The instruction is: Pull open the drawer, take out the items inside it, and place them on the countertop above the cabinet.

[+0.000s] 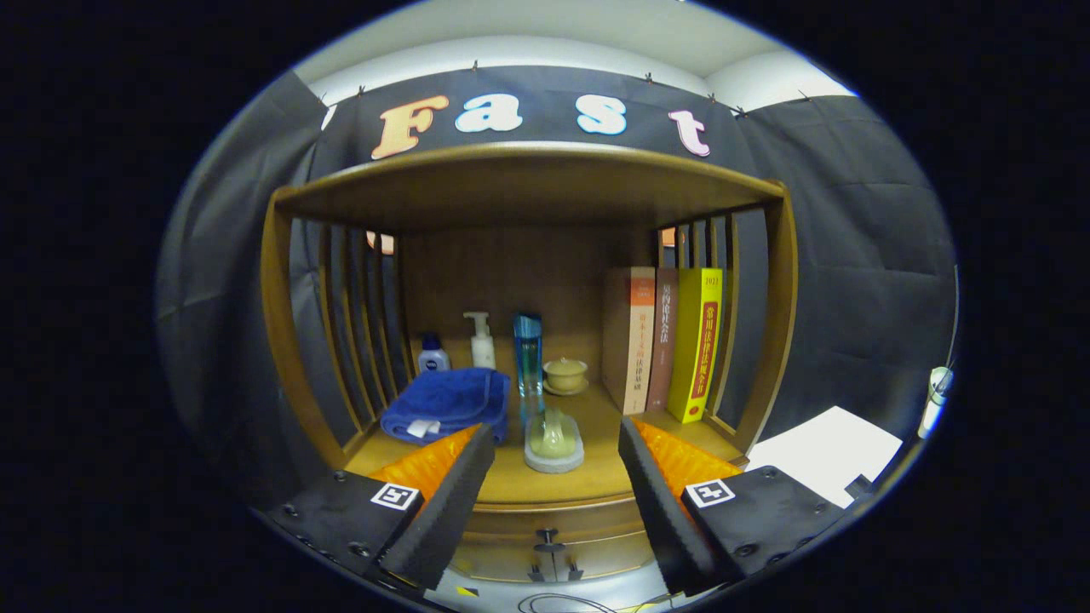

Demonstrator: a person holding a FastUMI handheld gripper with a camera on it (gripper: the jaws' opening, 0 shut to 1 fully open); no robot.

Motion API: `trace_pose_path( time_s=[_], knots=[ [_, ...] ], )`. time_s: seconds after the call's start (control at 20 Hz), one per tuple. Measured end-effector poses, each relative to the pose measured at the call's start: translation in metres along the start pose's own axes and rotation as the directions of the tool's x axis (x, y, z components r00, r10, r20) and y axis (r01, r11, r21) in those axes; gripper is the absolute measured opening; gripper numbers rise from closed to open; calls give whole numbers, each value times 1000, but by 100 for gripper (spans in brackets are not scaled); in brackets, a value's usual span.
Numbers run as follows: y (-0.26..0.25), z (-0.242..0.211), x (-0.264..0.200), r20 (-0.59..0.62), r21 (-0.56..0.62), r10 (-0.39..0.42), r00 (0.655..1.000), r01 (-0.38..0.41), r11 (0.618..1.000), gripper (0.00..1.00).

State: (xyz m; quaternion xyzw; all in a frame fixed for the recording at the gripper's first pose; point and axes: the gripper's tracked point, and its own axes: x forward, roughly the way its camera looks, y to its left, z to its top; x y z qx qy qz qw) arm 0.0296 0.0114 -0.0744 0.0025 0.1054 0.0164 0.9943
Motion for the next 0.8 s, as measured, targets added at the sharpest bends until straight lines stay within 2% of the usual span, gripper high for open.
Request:
trace_pose_path(
  time_s=[0.25, 0.8],
  knots=[
    [-1, 20, -9, 42, 6, 7, 999, -7, 1000, 98],
    [1, 19, -10, 27, 24, 15, 1000, -15, 1000, 98]
  ],
)
